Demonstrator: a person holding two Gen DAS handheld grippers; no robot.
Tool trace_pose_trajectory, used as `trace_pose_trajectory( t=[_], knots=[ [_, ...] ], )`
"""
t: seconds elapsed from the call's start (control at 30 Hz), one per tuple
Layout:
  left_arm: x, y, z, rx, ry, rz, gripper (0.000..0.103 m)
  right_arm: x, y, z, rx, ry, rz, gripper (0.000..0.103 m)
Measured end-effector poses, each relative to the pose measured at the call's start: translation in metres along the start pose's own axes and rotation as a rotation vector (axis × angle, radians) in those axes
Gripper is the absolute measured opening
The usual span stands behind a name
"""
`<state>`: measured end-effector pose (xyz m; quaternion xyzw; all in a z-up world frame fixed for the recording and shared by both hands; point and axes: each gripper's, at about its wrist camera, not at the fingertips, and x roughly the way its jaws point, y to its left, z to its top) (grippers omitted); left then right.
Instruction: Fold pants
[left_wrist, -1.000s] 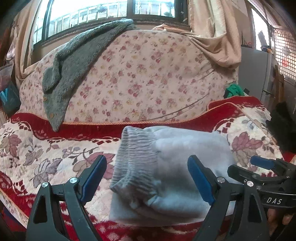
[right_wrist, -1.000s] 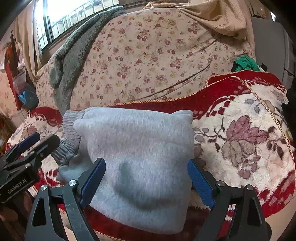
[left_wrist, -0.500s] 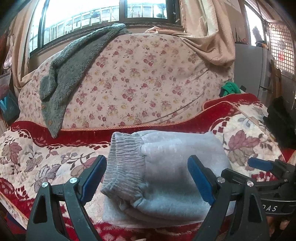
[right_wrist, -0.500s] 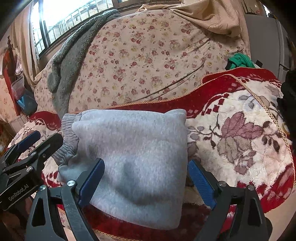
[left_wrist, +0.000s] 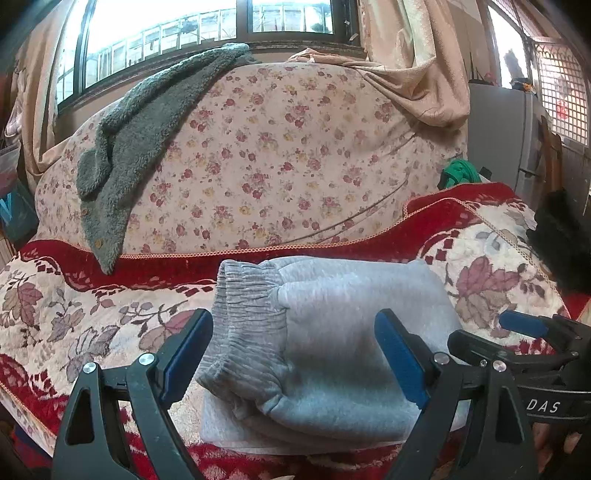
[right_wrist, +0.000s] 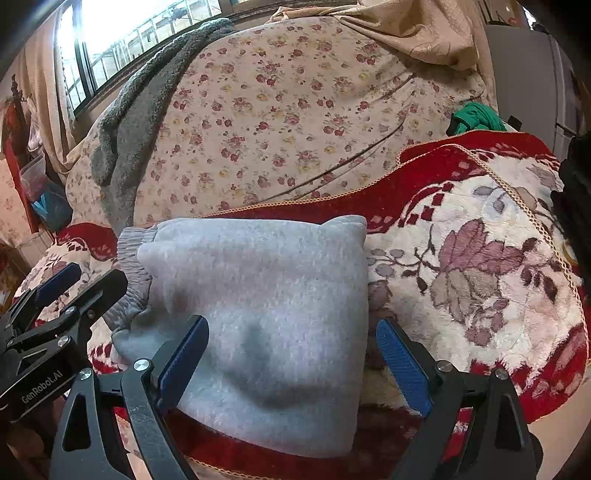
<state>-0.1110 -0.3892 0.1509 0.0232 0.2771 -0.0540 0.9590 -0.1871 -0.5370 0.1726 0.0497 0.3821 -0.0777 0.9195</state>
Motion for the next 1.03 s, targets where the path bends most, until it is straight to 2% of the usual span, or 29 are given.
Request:
trace_pose_trajectory(
  t=[0.8,0.9,1.03],
  knots=[
    [0.0018,-0.0016,-0.0003,0.003,-0.004,0.004,0.089,0.0029,-0.0034,0.0012,-0.003,0.016,-0.001,0.095],
    [0.0024,-0.0038,-0.0040,0.027,-0.021,0.005,0.089,0.0071,-0.0044,0.0014,-0.007,0.023,-0.001,0.095],
    [0.0050,0.0015,-0.0054,0.015,0.000,-0.015,0.089,0.0072,-0.0037,0.0009,-0.008,0.025,-0.002,0.095]
  ],
)
